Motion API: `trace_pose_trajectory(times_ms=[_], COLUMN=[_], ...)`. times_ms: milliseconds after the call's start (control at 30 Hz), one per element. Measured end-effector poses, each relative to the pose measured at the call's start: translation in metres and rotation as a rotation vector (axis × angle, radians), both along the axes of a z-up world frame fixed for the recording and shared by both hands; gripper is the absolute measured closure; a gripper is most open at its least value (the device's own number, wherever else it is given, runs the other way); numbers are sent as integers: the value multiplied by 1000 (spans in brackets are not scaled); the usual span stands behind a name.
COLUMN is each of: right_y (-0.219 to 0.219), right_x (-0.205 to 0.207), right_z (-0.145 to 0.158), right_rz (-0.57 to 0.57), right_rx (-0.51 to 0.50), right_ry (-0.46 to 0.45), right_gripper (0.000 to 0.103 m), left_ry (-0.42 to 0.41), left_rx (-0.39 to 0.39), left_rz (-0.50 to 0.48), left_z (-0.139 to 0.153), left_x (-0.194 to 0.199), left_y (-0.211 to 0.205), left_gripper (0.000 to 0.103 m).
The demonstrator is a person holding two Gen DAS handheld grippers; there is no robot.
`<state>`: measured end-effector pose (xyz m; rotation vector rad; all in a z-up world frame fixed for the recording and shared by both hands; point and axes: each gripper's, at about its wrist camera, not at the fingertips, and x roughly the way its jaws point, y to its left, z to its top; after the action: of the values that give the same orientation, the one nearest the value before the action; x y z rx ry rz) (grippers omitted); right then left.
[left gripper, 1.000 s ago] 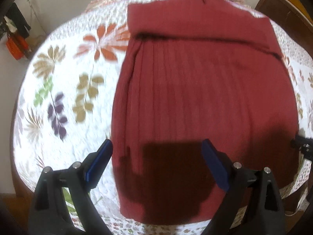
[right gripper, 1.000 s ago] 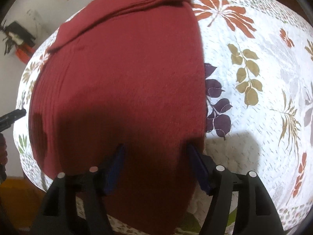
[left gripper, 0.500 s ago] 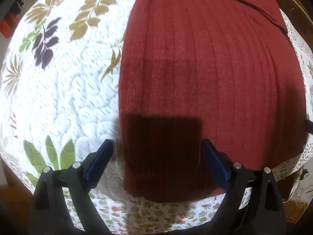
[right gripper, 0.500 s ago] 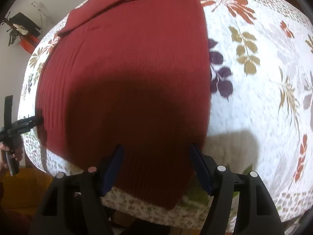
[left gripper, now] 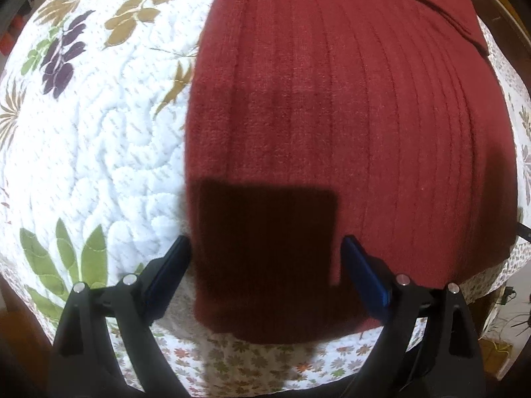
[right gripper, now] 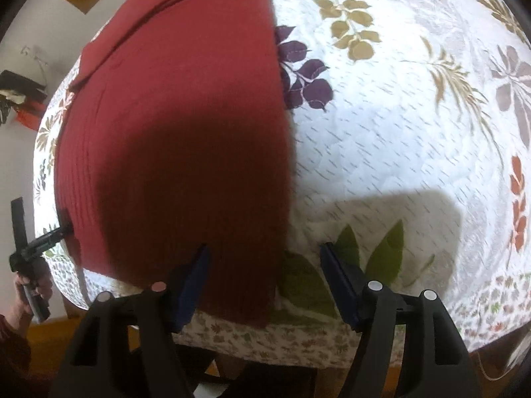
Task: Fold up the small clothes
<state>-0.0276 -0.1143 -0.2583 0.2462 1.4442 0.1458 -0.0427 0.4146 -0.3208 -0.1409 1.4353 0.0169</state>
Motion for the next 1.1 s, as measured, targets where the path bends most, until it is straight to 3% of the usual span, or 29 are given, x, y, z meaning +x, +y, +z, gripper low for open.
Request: trace_pose_trajectory(times_ms=[67,200,300,333,367,433,600,800,967,1100], right_y=[5,14,19,18,19,15,5,-6,-14,-22], right_x=[3,2,4,5,8,10,22,57,102,143], right_z=[-3,-3,-4,-3,-2,4,34,75,91,88], right_rz=[10,72,97,97,92,67,28,22,28,27], right_rx=[-16,-3,35,51,65,154,348,431,413,398], right_ry=[5,17,33,36,36,35,-18,-132,-205,-224], right_gripper=[35,71,88,95,96,97,97,97,97,97], left_ry=[3,2,-1,-6,-8,-7,-29,-122,-209,-242], left_rx=[-3,-3,-10,-11,-19,-45,-181,-232,-235,-212], left_rz=[0,-21,-21,-24,-28,-27,66,90,96,69], left_z=[0,5,7,9,14,19,47,91,107,111], left_x=[1,-1,-1,0,4,4,15,37,81,145], left_y=[-3,-16,-18,-19,-17,-17,3,9,13,20], left_gripper=[23,41,55,69,80,86,88,88,88,88])
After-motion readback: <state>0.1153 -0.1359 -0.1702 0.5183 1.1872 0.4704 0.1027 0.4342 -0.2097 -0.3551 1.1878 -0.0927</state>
